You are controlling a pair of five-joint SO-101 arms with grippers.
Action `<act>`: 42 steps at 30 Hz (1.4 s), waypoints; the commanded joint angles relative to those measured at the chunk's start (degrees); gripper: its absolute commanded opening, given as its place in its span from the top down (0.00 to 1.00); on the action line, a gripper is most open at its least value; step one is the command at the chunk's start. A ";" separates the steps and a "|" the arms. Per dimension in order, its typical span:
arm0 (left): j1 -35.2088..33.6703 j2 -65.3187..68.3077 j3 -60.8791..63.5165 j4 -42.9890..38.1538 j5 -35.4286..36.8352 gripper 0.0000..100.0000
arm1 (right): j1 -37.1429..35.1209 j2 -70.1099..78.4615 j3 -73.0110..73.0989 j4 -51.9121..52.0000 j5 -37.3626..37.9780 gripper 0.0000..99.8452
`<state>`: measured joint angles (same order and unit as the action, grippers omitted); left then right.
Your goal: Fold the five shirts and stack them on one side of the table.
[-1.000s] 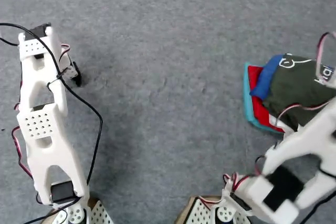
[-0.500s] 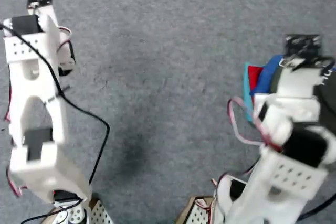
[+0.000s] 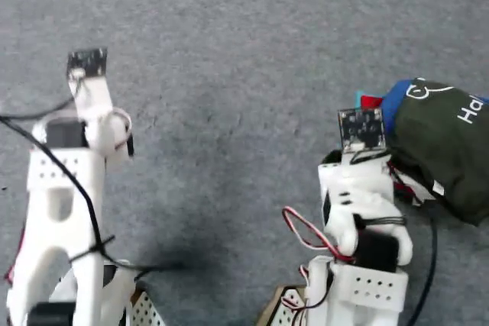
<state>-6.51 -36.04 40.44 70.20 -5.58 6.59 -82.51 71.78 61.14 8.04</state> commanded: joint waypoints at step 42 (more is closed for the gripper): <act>-7.03 -67.47 56.53 2.11 0.26 0.98 | -0.75 -26.77 24.92 14.42 -1.32 1.00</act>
<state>-13.19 -102.33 96.53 71.52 -5.58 6.42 -103.43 96.57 75.38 7.25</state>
